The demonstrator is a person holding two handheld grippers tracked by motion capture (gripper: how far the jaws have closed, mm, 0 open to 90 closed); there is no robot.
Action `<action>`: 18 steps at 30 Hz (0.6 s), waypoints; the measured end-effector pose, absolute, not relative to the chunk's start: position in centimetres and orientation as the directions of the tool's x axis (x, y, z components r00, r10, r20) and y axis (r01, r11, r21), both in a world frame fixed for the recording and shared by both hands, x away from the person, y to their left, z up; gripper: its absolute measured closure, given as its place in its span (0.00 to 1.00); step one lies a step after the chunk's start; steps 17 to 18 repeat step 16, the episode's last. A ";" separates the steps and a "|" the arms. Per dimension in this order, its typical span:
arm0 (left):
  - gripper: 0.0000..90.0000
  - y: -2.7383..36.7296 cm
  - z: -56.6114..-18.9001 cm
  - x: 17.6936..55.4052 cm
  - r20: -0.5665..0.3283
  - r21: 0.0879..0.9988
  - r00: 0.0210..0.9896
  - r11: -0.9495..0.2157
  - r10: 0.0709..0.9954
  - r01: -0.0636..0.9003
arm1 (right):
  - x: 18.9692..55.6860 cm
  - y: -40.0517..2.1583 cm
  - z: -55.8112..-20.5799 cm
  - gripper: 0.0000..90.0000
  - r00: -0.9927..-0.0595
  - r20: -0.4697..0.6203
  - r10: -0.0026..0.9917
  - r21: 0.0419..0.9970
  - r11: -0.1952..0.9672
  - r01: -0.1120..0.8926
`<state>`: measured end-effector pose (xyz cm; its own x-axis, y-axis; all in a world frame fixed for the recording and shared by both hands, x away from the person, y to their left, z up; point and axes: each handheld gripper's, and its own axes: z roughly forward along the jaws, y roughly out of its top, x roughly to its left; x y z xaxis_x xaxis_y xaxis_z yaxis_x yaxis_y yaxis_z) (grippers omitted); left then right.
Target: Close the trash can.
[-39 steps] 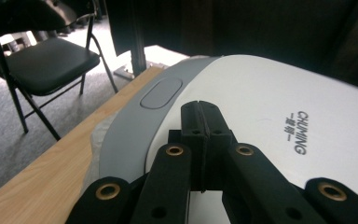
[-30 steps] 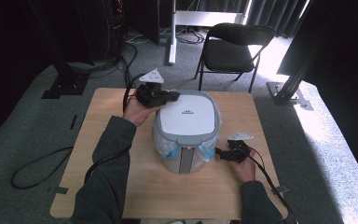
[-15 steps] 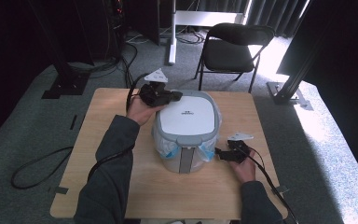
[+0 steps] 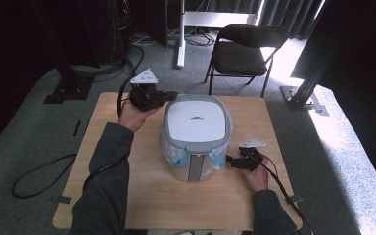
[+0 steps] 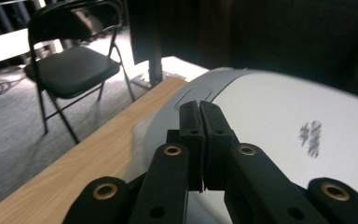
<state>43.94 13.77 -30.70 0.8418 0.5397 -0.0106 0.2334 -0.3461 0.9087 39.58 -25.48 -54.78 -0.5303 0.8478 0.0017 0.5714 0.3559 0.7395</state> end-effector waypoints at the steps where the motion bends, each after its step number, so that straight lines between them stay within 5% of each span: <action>1: 0.98 14.2 -30.8 43.9 -0.013 0.908 0.839 -0.345 0.544 0.237 | 39.6 -25.5 -54.8 0.29 -0.530 0.002 0.848 0.740 0.356 0.571; 18: 0.93 19.7 -34.0 43.0 -0.066 0.898 0.779 -0.303 0.624 0.319 | 39.6 -25.5 -54.8 0.29 -0.530 0.002 0.848 0.740 0.356 0.571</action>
